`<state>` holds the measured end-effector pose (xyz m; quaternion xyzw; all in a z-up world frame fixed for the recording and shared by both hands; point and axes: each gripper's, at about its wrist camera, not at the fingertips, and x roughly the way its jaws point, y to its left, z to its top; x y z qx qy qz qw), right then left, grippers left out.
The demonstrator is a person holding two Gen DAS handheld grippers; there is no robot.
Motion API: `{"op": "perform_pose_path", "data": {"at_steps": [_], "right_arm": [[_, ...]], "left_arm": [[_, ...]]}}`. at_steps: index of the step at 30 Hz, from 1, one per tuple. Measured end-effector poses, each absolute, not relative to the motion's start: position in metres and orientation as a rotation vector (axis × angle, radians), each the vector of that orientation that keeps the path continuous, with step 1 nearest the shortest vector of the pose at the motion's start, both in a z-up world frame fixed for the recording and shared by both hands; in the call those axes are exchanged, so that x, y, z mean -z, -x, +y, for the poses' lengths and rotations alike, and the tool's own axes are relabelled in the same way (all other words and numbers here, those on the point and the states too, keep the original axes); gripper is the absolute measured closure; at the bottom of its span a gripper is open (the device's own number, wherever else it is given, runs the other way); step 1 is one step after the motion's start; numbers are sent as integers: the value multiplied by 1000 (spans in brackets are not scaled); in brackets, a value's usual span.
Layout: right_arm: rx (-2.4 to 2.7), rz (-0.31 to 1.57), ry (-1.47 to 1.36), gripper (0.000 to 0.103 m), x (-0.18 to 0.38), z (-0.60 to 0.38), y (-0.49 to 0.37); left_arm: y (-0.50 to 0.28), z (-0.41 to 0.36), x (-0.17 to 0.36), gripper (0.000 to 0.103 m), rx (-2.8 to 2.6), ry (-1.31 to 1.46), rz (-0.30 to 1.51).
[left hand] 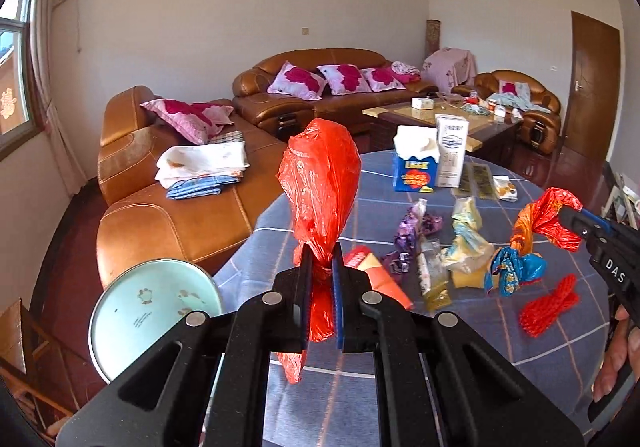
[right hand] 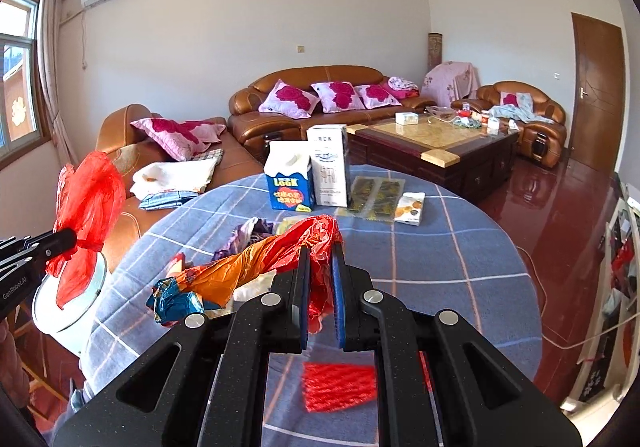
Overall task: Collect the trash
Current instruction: 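Carry the red bag and the orange-red wrapper over the teal bucket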
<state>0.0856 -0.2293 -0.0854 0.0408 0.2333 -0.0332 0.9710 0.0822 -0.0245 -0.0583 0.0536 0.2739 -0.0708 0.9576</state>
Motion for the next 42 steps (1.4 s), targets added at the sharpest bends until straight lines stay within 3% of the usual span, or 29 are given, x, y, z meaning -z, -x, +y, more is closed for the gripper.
{"op": "perform_pose_path", "data": {"at_steps": [42], "right_arm": [[-293,455,23,93,94,-60,-204]], "left_arm": [[-113,136,70,95,-321,-64,628]]}}
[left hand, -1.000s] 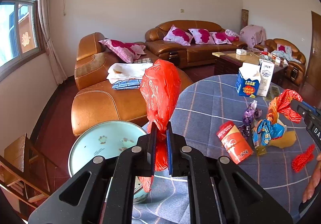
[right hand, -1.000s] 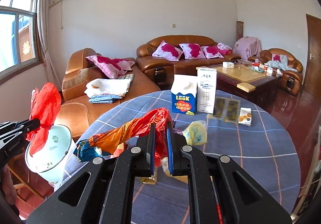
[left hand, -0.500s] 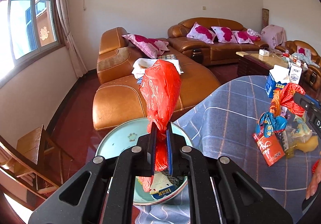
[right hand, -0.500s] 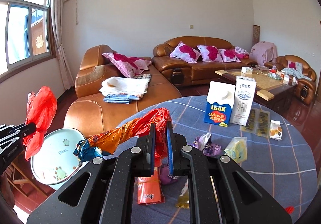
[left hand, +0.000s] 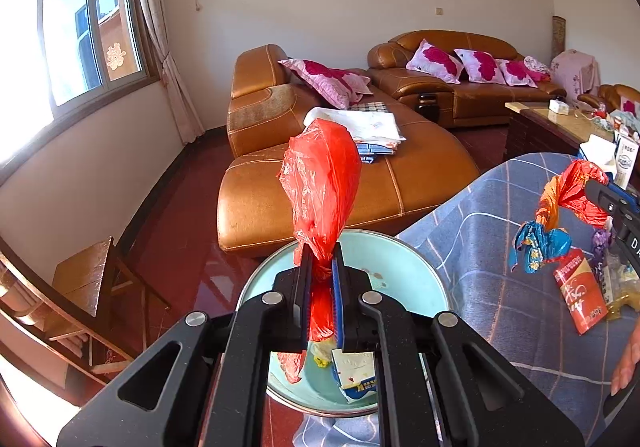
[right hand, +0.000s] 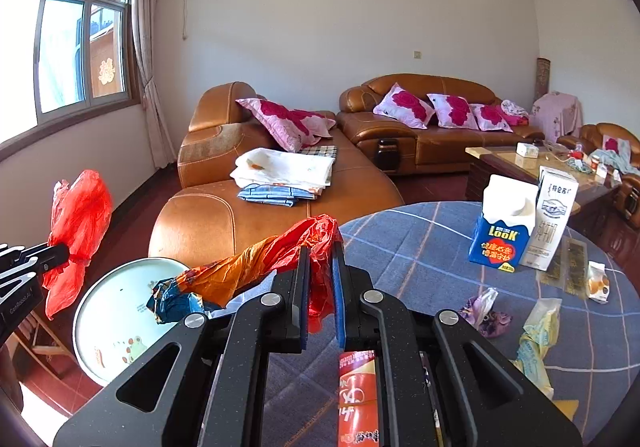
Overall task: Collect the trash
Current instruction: 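Carry the red bag and the orange-red wrapper over the teal bucket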
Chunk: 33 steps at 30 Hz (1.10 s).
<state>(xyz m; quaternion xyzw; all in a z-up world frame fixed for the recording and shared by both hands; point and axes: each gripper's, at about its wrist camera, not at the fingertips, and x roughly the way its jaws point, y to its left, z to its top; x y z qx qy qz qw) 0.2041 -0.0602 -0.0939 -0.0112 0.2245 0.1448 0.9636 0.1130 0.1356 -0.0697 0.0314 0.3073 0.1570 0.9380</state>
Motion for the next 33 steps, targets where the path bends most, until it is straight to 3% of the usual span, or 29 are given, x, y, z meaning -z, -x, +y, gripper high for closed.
{"op": "perform_pose_path", "data": {"at_steps": [33], "right_arm": [[-420,464,155,92,117,15,-226]], "left_arm": [[-119,176,82,95,-454,-80,683]]}}
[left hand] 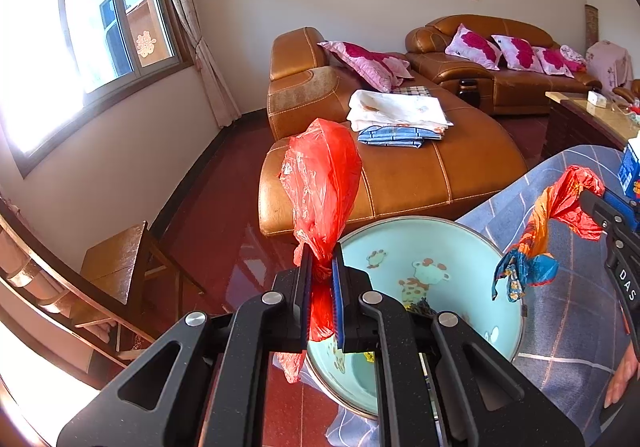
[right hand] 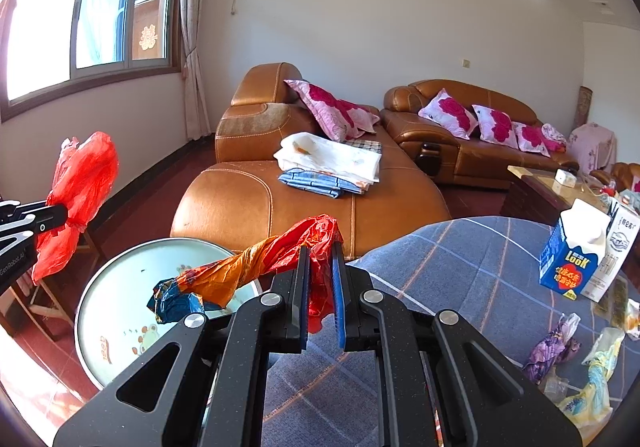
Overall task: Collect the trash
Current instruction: 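Carry the red bag and the orange-red wrapper over the teal bucket, then open both tools to drop the red bag and wrapper into the bucket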
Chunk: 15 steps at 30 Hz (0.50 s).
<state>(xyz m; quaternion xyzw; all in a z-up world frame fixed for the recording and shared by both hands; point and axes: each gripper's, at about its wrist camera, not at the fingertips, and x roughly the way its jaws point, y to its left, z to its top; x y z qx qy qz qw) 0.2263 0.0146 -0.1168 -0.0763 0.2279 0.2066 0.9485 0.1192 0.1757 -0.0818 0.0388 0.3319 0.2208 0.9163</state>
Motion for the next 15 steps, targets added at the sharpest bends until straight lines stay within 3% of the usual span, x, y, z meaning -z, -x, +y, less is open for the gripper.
{"op": "perform_pose_path", "data": {"at_steps": [11,15], "right_arm": [[-438,460,180,92,121,19,-226],[-469,470,196,89,122,25,-226]], "left_arm": [[-118,178,84,94,-433,-75,698],[-120,177,86,88,-406,-72,713]]}}
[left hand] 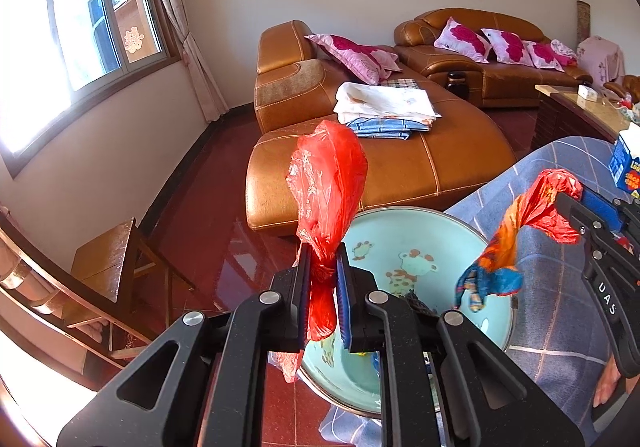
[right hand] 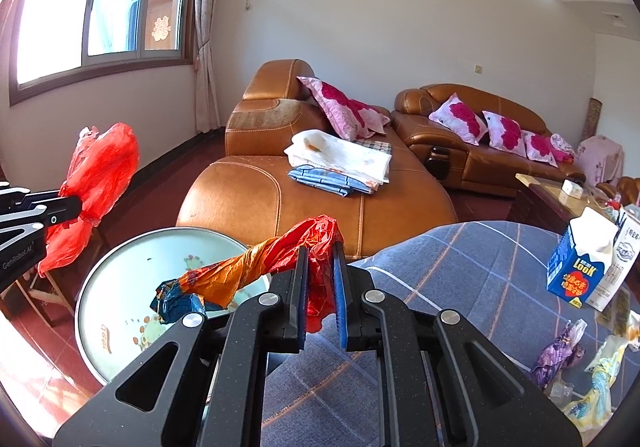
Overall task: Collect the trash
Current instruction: 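Open both tools to drop the red bag and wrapper into the bucket, then move both open tools back over the table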
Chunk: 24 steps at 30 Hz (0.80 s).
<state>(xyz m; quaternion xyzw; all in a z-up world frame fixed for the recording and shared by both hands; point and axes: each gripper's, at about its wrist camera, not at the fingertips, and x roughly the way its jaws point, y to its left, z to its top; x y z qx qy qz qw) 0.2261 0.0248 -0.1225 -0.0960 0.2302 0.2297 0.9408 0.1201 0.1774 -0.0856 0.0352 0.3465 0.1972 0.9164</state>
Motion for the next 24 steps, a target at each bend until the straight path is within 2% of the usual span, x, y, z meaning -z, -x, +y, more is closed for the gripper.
{"op": "perform_pose_path", "data": {"at_steps": [1,3,5,9,24], "right_arm": [[-473,465,198,87,121,24,-226],[-483,467,198,78,122,25,-226],[-484,478,203,77,124,26,-227],[-481,481,197,70,125,26,-226],[-477,476,198,60,126,28,-220]], "left_arm": [[-120,178,86,84,-400,-71,714],[-120,175,87,82,-388,-76,716],[-120,174,88,81,-378,-74,719],[-120,172,89,63,-385,-78,713],[-120,173,91,58,-394,-69,718]]}}
